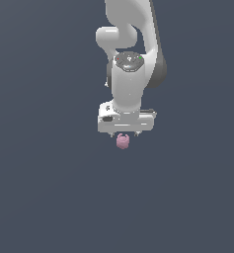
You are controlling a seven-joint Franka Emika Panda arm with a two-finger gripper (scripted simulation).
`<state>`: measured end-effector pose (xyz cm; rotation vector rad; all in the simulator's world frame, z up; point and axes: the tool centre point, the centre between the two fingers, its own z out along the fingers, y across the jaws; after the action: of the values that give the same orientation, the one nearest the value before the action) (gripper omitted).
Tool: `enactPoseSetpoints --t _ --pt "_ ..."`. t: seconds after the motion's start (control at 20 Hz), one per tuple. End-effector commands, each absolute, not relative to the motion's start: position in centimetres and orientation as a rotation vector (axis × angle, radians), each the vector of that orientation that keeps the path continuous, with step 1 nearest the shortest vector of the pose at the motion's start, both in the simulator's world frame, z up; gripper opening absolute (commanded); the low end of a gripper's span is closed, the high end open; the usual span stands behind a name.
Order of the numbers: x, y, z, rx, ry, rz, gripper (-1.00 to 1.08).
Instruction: Pick up the object and move it to a goal position.
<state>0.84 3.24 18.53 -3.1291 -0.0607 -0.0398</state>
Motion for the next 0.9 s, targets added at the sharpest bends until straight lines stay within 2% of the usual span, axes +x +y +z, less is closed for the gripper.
enactPoseSetpoints --t 0.0,0.85 --pt "0.8 3.2 18.5 -3.129 -0.061 -0.04 1.0" --pt "-0.3 3.3 17.0 -3.113 -0.061 -0.002 1.0"
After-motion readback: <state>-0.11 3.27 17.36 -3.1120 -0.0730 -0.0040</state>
